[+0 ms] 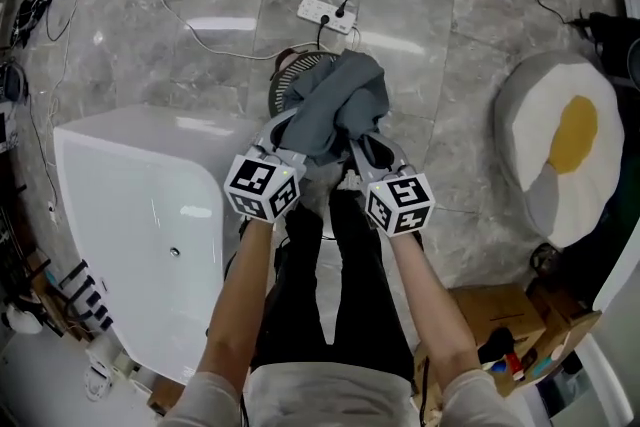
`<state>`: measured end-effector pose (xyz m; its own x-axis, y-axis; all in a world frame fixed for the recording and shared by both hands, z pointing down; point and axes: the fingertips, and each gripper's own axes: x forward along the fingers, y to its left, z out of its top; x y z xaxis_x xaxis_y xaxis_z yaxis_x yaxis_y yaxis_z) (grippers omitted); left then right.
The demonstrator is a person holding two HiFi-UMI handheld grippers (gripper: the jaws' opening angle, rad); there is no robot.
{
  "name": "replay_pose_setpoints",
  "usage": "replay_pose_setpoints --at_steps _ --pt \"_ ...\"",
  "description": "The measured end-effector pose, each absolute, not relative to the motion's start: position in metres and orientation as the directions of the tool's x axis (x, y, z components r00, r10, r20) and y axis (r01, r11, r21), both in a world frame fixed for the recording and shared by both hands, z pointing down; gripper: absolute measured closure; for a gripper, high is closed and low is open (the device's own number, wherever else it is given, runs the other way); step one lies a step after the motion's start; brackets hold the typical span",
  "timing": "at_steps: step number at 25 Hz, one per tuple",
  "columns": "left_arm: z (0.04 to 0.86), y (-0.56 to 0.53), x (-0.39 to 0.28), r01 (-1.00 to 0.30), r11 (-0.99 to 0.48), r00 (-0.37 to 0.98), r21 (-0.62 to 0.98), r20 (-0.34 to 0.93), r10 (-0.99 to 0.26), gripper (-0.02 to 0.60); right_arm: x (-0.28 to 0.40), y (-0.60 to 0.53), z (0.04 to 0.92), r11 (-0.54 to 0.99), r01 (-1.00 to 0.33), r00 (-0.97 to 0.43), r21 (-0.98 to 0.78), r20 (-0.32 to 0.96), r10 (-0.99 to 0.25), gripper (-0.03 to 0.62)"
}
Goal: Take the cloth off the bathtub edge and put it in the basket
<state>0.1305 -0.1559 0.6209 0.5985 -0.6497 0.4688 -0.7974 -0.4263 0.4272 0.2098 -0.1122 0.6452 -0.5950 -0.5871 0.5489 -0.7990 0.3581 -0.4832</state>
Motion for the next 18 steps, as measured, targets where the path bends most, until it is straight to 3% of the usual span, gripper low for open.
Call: replay_pose_setpoints --at_steps 12,18 --pt "0.723 -0.131 0.080 -0.908 -0.245 0.416 0.341 0.651 -0.635 0.471 0.146 -0.110 0.709 0.420 -0.686 -0.727 -0.594 0.561 -0.395 0.559" --pt "0.764 -0.135 0.074 -0.919 -0.207 0.389 0.334 0.698 -0.602 0.469 0.144 -0.126 0.752 0.458 -0.694 -0.713 -0.555 0.619 -0.330 0.559"
